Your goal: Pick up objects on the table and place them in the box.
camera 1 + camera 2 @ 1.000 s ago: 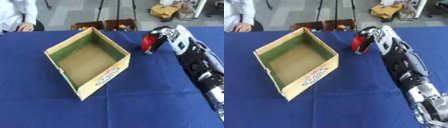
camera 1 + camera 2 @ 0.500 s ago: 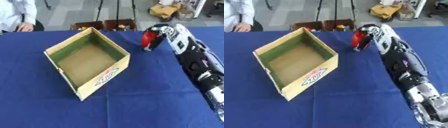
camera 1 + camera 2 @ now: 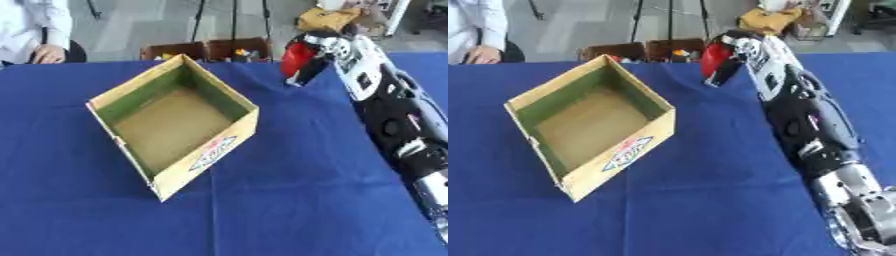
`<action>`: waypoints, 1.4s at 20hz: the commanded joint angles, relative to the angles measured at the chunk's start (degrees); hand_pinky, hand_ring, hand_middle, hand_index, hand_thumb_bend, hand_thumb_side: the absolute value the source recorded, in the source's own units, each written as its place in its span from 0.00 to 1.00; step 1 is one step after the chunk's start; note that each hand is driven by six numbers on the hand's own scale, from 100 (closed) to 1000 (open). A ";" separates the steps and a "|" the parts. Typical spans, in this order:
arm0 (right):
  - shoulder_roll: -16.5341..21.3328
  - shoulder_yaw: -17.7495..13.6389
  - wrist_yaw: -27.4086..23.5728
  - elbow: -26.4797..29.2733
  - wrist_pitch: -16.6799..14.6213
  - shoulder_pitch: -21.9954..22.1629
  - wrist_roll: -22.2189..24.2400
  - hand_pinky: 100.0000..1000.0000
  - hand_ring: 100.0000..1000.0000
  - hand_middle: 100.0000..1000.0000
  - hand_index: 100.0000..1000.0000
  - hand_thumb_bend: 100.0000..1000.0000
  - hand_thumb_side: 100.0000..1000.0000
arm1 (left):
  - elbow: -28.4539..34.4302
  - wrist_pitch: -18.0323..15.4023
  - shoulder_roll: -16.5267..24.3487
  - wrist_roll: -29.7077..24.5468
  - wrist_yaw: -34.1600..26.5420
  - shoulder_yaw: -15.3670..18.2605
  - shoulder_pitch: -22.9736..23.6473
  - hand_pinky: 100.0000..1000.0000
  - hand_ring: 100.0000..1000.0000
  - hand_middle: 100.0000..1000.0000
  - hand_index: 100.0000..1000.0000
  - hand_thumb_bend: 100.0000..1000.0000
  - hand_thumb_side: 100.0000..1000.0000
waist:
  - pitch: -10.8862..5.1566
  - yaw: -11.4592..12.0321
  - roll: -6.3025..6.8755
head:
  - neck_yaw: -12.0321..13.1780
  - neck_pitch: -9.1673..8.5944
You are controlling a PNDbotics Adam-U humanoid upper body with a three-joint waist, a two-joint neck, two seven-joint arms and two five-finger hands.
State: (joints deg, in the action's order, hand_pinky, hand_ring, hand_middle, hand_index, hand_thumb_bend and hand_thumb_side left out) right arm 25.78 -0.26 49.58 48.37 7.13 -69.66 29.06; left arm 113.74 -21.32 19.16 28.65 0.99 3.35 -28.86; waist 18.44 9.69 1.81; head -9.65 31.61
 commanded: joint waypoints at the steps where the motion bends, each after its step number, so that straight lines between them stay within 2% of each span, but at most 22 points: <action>1: 2.02 0.91 -1.70 6.12 0.11 -1.66 -0.42 0.45 0.59 0.72 0.88 0.00 0.00 | 0.85 -0.17 1.08 0.06 -0.01 0.13 -0.92 0.69 0.83 0.80 0.84 0.00 0.99 | -1.04 -0.04 0.20 | 0.24 -0.28; 8: 0.89 4.82 -3.28 17.16 0.77 -1.22 1.20 0.46 0.59 0.73 0.87 0.00 0.00 | 0.85 -0.28 1.02 -0.02 -0.09 0.07 -1.05 0.69 0.83 0.80 0.84 0.00 0.99 | -1.30 0.23 0.05 | -0.07 -0.31; 13: -2.12 7.48 -3.05 22.66 0.96 -0.84 2.92 0.47 0.59 0.73 0.87 0.00 0.00 | 0.85 -0.32 0.85 -0.13 -0.21 -0.02 -1.22 0.69 0.82 0.80 0.84 0.00 0.99 | -1.38 0.60 -0.13 | -0.50 -0.44; 22: -9.90 9.24 -2.29 24.38 1.54 0.89 3.94 0.47 0.58 0.72 0.87 0.00 0.00 | 0.85 -0.35 0.54 -0.25 -0.45 -0.12 -1.47 0.69 0.82 0.80 0.84 0.00 0.99 | -1.44 1.50 -0.50 | -1.09 -0.69; 28: -14.49 10.27 -0.03 21.32 1.71 2.30 3.91 0.47 0.58 0.72 0.86 0.00 0.00 | 0.85 -0.36 0.25 -0.48 -0.66 -0.29 -1.67 0.69 0.82 0.80 0.84 0.00 0.99 | -1.31 2.05 -0.59 | -1.78 -1.13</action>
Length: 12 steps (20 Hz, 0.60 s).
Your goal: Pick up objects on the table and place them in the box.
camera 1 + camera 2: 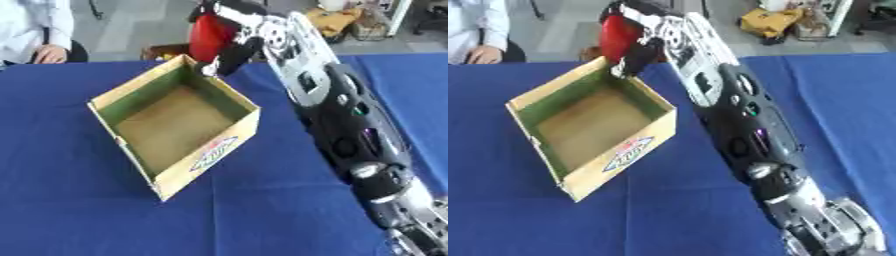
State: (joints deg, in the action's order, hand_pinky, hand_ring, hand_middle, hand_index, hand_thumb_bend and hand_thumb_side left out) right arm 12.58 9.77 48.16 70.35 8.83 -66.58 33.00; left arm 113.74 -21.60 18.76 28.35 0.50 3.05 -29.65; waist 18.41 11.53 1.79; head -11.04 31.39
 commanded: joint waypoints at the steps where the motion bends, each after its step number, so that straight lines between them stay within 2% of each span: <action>1: -1.97 0.27 1.94 -1.42 0.01 -0.56 -0.12 0.47 0.58 0.72 0.86 0.00 0.00 | 0.85 -0.08 0.62 -0.20 -0.19 0.01 -0.88 0.69 0.82 0.80 0.84 0.00 0.99 | -1.25 0.34 -0.58 | -0.48 -0.97; 12: -7.77 0.16 5.63 -9.20 -0.31 1.50 -1.33 0.47 0.59 0.72 0.85 0.00 0.00 | 0.85 -0.03 0.29 -0.38 -0.41 -0.12 -1.08 0.69 0.82 0.80 0.84 0.00 0.99 | -0.95 0.91 -0.83 | -1.02 -1.07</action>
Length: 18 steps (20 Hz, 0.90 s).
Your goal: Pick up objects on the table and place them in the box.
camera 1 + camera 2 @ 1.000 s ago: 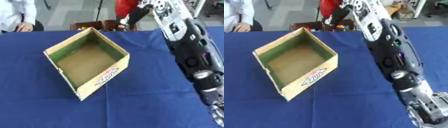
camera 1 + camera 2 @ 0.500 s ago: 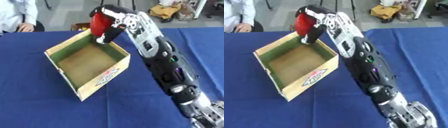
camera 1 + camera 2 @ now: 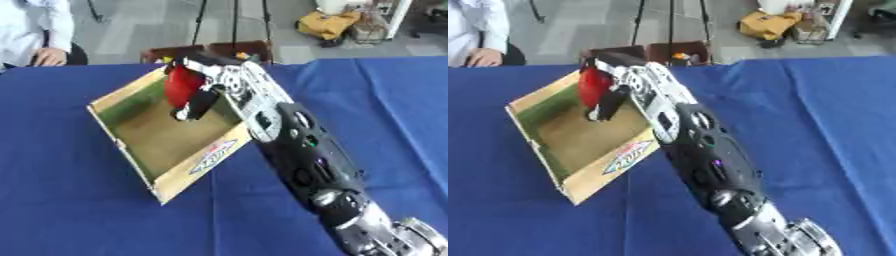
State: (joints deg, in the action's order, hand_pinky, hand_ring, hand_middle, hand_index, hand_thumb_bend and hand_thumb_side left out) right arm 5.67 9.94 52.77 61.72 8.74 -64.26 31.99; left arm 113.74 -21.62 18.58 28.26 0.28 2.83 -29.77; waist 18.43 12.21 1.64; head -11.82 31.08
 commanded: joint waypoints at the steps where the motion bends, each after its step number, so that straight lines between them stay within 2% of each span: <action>1: -1.19 0.05 1.33 -1.12 -0.28 -0.70 -0.38 0.47 0.59 0.72 0.85 0.00 0.00 | 0.85 0.00 0.46 -0.31 -0.19 0.09 -0.96 0.69 0.82 0.80 0.84 0.00 0.99 | -0.96 0.26 -0.69 | -0.29 -0.74; 10: -2.91 0.36 4.31 -6.44 -1.53 -0.84 0.35 0.53 0.62 0.76 0.88 0.00 0.00 | 0.85 0.01 0.33 -0.45 -0.32 -0.05 -1.05 0.69 0.82 0.80 0.84 0.00 0.99 | -0.96 0.54 -0.82 | -0.54 -0.70; 16: -3.30 0.01 5.88 -7.32 -3.65 -1.23 1.72 0.55 0.66 0.79 0.90 0.00 0.00 | 0.85 0.05 0.27 -0.61 -0.39 -0.15 -1.05 0.69 0.82 0.79 0.84 0.00 0.99 | -0.85 0.68 -0.84 | -0.64 -0.64; 18: -3.22 -0.02 6.41 -6.83 -4.67 -1.41 1.83 0.57 0.68 0.81 0.93 0.26 0.00 | 0.85 0.01 0.26 -0.69 -0.43 -0.17 -1.10 0.69 0.82 0.79 0.84 0.00 0.99 | -0.81 0.62 -0.85 | -0.62 -0.65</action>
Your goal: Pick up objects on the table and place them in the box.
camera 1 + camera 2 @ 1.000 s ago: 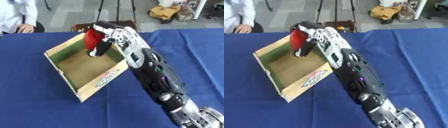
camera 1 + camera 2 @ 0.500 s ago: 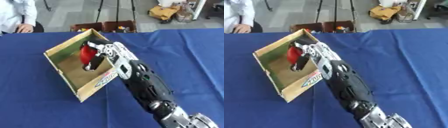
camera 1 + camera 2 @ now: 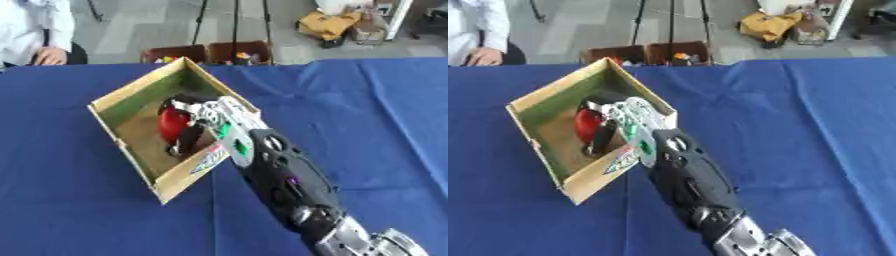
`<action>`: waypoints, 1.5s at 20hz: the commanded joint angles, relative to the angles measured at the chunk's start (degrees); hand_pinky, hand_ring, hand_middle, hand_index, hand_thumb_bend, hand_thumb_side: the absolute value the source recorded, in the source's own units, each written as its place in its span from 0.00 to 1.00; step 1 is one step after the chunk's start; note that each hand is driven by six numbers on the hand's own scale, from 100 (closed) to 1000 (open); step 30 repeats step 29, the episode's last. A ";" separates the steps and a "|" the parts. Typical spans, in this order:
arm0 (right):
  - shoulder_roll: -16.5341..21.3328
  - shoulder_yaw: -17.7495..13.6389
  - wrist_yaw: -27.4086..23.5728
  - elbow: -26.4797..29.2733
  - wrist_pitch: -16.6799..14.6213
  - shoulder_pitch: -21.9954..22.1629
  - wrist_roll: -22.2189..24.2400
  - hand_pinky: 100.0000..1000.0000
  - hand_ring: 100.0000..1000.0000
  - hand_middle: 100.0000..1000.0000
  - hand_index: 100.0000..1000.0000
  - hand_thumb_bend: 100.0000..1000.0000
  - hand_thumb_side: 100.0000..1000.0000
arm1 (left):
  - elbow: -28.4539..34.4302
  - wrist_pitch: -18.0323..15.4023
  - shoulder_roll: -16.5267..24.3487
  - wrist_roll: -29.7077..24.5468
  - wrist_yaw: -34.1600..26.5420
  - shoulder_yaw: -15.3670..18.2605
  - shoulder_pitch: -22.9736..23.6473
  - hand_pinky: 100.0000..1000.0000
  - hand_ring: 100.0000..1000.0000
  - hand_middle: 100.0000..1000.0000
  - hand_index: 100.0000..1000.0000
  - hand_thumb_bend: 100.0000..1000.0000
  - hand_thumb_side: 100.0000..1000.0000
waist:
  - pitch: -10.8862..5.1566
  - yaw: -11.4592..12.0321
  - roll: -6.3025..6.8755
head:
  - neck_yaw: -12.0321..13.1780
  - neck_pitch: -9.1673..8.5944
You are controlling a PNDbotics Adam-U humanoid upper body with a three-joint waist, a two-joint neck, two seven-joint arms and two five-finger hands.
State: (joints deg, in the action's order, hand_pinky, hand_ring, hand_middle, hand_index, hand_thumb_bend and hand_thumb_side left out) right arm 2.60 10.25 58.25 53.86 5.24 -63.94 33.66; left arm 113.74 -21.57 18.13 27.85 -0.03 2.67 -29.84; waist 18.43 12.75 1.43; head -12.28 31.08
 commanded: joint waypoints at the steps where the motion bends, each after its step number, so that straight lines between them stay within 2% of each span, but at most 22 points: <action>1: -0.05 -0.30 1.34 1.36 -1.71 -1.85 0.21 0.59 0.71 0.83 0.94 0.42 0.14 | 0.85 -0.06 0.70 -0.29 -0.15 0.00 -1.06 0.69 0.82 0.79 0.84 0.00 0.99 | -0.81 0.06 -0.66 | -0.13 -0.65; 2: 0.06 -0.29 1.89 1.72 -2.23 -1.99 0.14 0.62 0.73 0.85 0.94 0.48 0.28 | 0.85 -0.08 0.71 -0.31 -0.17 0.00 -1.09 0.69 0.82 0.79 0.84 0.00 0.99 | -0.82 0.04 -0.68 | -0.12 -0.65; 3: 0.19 -0.36 2.64 2.08 -2.55 -2.13 -0.19 0.64 0.75 0.86 0.94 0.51 0.35 | 0.85 -0.09 0.71 -0.33 -0.18 -0.01 -1.11 0.69 0.82 0.79 0.84 0.00 0.99 | -0.83 0.02 -0.70 | -0.13 -0.66; 6: 0.43 -0.70 4.71 2.83 -2.86 -2.41 -1.51 0.67 0.78 0.90 0.95 0.57 0.46 | 0.85 -0.09 0.70 -0.37 -0.23 -0.01 -1.12 0.69 0.82 0.79 0.84 0.00 0.99 | -0.87 -0.02 -0.75 | -0.14 -0.72; 11: 0.95 -1.28 5.23 4.73 -2.98 -2.99 -2.75 0.71 0.80 0.93 0.97 0.60 0.52 | 0.85 -0.06 0.72 -0.37 -0.24 0.02 -1.10 0.69 0.82 0.79 0.84 0.00 0.99 | -0.97 -0.18 -0.81 | -0.08 -0.74; 16: 2.37 -1.60 4.65 8.61 -3.20 -3.57 -3.52 0.72 0.80 0.93 0.97 0.58 0.54 | 0.85 -0.04 0.76 -0.36 -0.19 0.07 -0.99 0.69 0.82 0.79 0.84 0.00 0.98 | -1.12 -0.25 -0.80 | 0.02 -0.78; 21: 6.79 -1.85 0.37 17.97 -3.56 -4.07 -3.88 0.71 0.79 0.92 0.97 0.54 0.55 | 0.85 -0.02 0.95 -0.22 -0.08 0.17 -0.84 0.69 0.82 0.79 0.84 0.00 0.98 | -1.25 -0.62 -0.84 | 0.44 -0.56; 28: 12.86 -3.74 -8.83 33.59 0.67 -2.80 -6.74 0.72 0.78 0.89 0.93 0.39 0.47 | 0.85 -0.17 1.34 0.25 0.21 0.50 -0.67 0.69 0.82 0.79 0.84 0.00 0.98 | -1.64 -1.33 -0.61 | 1.53 -0.27; 29: 13.60 -4.16 -10.40 35.69 1.38 -2.38 -7.54 0.72 0.78 0.89 0.92 0.32 0.49 | 0.85 -0.20 1.38 0.29 0.23 0.52 -0.64 0.69 0.82 0.79 0.84 0.00 0.98 | -1.70 -1.47 -0.53 | 1.76 -0.16; 30: 13.60 -4.16 -10.40 35.69 1.38 -2.38 -7.54 0.72 0.78 0.89 0.92 0.32 0.49 | 0.85 -0.20 1.38 0.29 0.23 0.52 -0.64 0.69 0.82 0.79 0.84 0.00 0.98 | -1.70 -1.47 -0.53 | 1.76 -0.16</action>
